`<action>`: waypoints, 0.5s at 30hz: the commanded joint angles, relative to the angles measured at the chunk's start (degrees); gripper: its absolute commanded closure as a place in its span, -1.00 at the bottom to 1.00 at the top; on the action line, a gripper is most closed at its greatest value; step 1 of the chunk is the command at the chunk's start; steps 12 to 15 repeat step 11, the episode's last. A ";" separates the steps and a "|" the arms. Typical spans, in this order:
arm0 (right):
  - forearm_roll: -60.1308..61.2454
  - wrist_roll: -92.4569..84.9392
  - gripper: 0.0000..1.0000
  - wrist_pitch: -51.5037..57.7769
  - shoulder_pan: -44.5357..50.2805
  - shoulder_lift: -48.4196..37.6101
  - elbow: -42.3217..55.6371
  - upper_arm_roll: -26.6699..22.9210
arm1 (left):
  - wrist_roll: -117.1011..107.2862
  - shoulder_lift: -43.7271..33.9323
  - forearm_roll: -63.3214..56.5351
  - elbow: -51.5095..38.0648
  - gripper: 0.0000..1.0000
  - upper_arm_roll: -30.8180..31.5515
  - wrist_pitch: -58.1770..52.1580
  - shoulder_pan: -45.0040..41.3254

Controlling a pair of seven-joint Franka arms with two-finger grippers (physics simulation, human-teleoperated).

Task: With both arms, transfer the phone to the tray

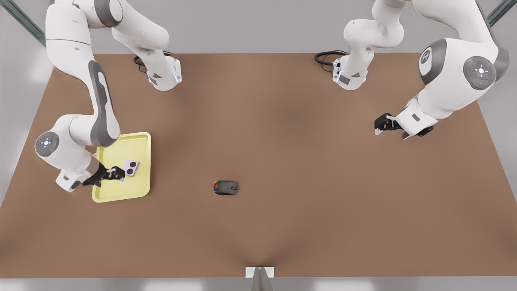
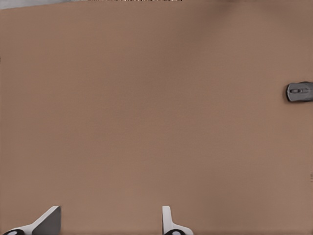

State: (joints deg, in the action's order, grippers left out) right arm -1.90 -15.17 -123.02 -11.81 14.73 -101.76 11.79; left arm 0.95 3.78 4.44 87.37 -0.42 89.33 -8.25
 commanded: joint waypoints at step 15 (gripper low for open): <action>-0.12 20.27 -1.00 37.15 4.34 -3.31 16.42 -3.00 | 0.02 0.35 -3.82 -0.27 -1.00 0.42 -0.73 0.25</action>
